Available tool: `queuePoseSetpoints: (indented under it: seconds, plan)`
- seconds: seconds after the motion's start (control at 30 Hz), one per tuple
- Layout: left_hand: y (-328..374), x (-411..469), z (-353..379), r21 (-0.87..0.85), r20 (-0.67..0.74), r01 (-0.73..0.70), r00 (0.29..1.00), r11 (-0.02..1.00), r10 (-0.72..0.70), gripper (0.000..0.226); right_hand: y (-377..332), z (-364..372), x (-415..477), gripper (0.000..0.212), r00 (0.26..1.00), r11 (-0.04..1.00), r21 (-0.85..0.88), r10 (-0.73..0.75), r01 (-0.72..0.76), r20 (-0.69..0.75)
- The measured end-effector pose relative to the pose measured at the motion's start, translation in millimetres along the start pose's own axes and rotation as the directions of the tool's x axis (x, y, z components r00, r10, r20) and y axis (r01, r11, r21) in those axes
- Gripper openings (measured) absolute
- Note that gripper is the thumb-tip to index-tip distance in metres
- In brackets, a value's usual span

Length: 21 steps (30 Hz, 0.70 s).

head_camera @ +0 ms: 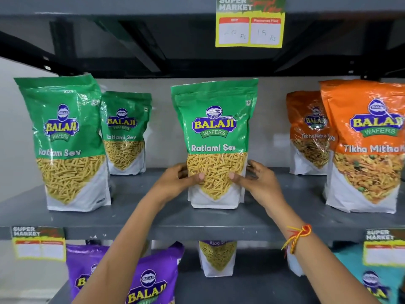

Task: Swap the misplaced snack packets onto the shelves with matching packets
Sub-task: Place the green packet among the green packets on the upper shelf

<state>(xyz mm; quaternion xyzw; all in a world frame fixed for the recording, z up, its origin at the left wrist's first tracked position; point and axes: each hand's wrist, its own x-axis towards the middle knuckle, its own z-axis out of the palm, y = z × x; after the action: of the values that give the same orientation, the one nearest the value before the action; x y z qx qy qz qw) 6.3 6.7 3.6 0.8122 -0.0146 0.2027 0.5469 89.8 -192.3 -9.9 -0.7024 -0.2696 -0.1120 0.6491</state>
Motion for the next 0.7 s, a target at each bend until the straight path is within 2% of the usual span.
queuePoseSetpoints:
  seconds: [0.07,0.13,0.53,0.7]
  plan:
    - [-8,-3,0,0.018,0.043,0.001,0.999,1.000,-0.002,0.030,3,-1,-2,0.042,0.992,1.000,-0.005,0.014,-0.013,0.127]
    - [-18,-4,3,0.017,0.038,0.003,0.999,1.000,-0.004,0.028,5,-2,-2,0.040,0.985,0.999,-0.038,0.019,-0.012,0.174]
    - [-25,-13,6,0.065,-0.013,-0.024,1.000,0.998,0.024,0.019,-1,-9,-20,0.050,0.991,0.993,-0.115,0.024,-0.009,0.129]
    - [-23,-17,10,0.106,-0.038,-0.013,0.999,0.994,0.017,0.022,-3,-5,-23,0.047,0.994,0.993,-0.120,0.030,-0.017,0.103]
